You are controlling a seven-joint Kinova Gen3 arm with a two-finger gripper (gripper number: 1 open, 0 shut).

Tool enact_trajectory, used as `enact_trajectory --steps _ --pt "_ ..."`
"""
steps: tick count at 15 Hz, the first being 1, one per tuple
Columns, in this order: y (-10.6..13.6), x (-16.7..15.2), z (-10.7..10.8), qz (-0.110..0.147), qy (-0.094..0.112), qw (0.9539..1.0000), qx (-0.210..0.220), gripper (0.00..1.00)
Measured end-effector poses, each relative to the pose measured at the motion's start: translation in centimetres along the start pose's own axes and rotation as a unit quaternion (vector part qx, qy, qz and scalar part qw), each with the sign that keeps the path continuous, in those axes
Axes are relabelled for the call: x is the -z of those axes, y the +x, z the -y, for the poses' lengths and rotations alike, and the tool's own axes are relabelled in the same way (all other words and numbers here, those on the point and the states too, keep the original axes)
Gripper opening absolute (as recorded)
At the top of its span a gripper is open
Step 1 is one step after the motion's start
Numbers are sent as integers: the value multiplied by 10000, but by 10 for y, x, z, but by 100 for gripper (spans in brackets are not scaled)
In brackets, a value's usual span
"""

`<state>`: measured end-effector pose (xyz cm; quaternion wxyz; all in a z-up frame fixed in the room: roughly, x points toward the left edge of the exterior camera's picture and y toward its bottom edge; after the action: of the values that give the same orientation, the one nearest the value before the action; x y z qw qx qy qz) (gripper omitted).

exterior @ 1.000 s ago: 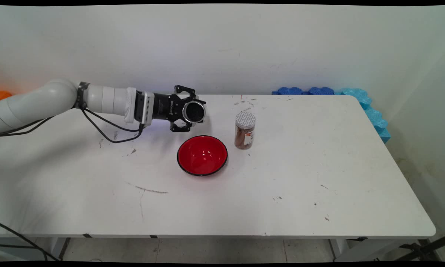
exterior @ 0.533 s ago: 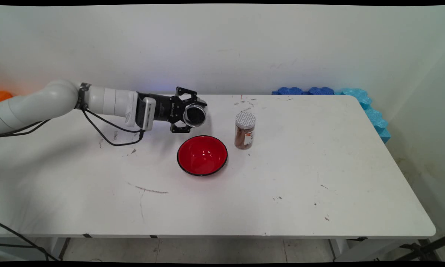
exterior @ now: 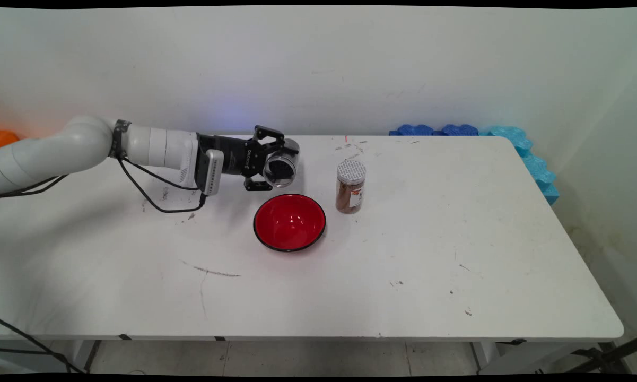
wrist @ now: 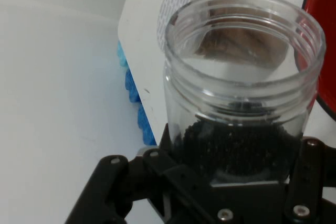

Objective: Pour the black seasoning powder in the red bowl

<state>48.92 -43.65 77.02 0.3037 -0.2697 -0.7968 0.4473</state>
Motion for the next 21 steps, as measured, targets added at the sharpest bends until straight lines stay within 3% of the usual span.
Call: enact_trajectory --steps 9,21 --pt "6 2 2 51 60 9969 -786 0" --pt "8 3 8 72 146 9867 -1615 0"
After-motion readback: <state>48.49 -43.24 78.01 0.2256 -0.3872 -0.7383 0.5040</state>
